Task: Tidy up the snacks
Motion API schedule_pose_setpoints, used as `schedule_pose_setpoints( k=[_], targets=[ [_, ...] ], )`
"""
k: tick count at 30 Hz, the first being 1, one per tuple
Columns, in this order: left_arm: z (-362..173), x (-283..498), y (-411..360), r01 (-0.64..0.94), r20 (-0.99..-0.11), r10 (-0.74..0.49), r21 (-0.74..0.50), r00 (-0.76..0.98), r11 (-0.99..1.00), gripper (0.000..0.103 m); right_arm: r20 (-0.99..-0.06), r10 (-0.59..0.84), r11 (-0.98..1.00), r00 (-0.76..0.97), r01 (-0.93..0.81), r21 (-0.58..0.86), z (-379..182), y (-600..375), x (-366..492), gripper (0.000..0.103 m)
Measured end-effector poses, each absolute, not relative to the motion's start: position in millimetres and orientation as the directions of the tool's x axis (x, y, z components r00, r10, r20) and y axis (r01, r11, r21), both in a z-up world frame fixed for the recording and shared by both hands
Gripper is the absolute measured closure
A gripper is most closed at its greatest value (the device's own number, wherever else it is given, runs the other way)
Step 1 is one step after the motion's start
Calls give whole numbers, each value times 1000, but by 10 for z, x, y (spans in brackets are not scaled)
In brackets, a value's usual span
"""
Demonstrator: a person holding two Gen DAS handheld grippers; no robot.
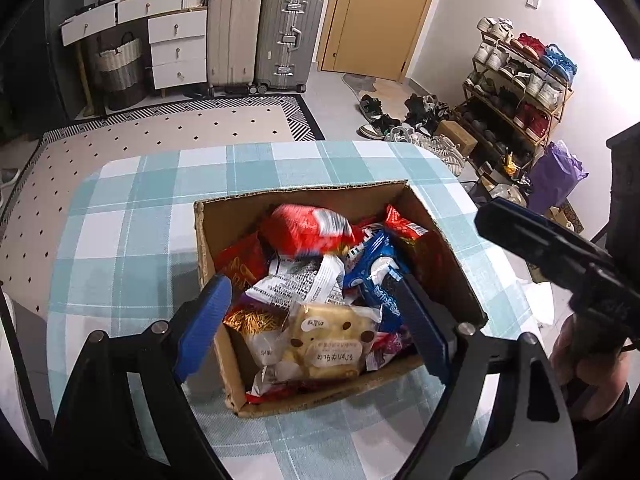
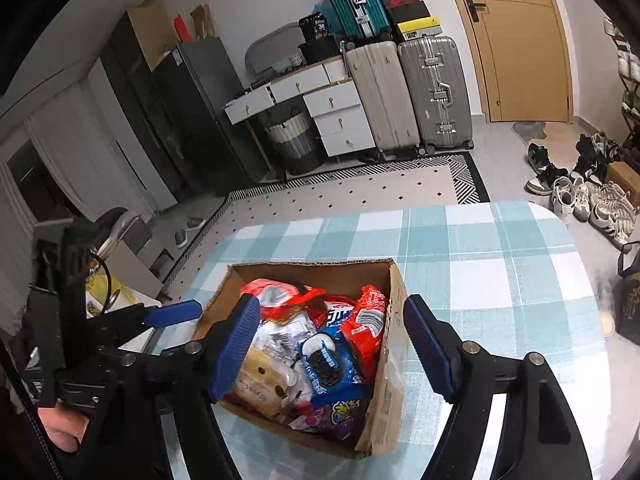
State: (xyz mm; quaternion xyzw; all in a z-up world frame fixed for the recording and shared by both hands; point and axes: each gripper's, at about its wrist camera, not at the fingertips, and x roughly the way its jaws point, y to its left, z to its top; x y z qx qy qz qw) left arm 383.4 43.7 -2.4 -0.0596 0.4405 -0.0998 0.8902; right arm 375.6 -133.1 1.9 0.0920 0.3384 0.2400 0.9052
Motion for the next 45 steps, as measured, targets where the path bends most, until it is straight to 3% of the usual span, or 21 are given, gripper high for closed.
schedule_pose_setpoints(
  k=[11, 20, 30, 35, 45],
  targets=[
    [270, 3379, 493, 98, -738, -163, -132, 655, 986, 19, -527, 485, 875, 698, -379, 303, 319, -1437, 3333, 27],
    [613, 2864, 584, 84, -644, -126, -96, 754, 992, 1, -470, 441, 898, 765, -377, 228, 533, -1502, 2820, 27],
    [820, 2320, 622, 67, -576, -93, -66, 812, 996, 1, -360, 450, 893, 818, -409, 186, 730, -1555, 2168, 26],
    [801, 2076, 644, 51, -546, -68, -45, 835, 998, 1, -299, 439, 898, 847, -410, 157, 713, -1614, 1866, 16],
    [524, 1631, 711, 13, -469, -5, 13, 883, 1000, 1, -235, 405, 914, 884, -389, 113, 418, -1686, 1422, 12]
  ],
)
